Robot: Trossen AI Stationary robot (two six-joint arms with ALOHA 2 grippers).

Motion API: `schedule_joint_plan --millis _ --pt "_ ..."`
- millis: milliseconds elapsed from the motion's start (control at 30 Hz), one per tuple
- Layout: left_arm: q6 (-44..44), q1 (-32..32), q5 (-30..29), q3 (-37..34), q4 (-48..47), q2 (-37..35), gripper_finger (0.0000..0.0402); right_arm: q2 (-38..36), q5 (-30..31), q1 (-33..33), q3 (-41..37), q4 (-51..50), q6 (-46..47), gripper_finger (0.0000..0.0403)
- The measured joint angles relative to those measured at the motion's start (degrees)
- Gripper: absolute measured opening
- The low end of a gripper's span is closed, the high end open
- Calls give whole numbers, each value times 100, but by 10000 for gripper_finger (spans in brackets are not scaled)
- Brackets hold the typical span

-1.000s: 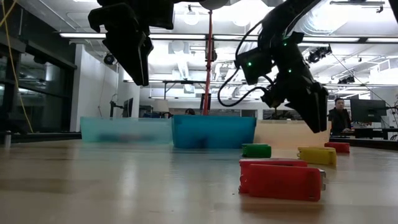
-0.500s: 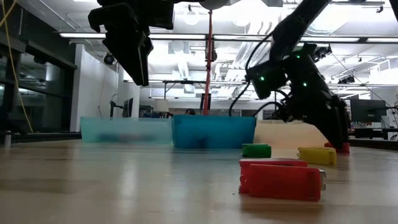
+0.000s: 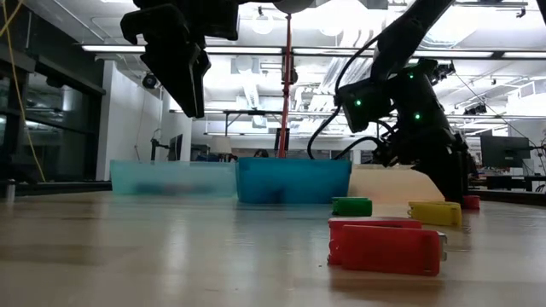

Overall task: Pick and place Stapler, Stapler remover, tape
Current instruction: Put the top red stapler into the orange bin

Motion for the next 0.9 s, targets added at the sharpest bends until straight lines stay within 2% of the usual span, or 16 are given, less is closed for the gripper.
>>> schedule_joint_plan --millis 167,600,733,900 --pt "-1 2 0 0 0 0 217 -2 -15 0 0 109 -2 219" --pt "-31 0 0 0 0 0 217 -2 -146 -7 -2 100 7 74" --pt "-36 1 0 0 0 0 218 -4 -155 -8 0 54 32 54" --pt "-34 1 0 0 2 0 217 -171 -60 4 -19 -12 138 54"
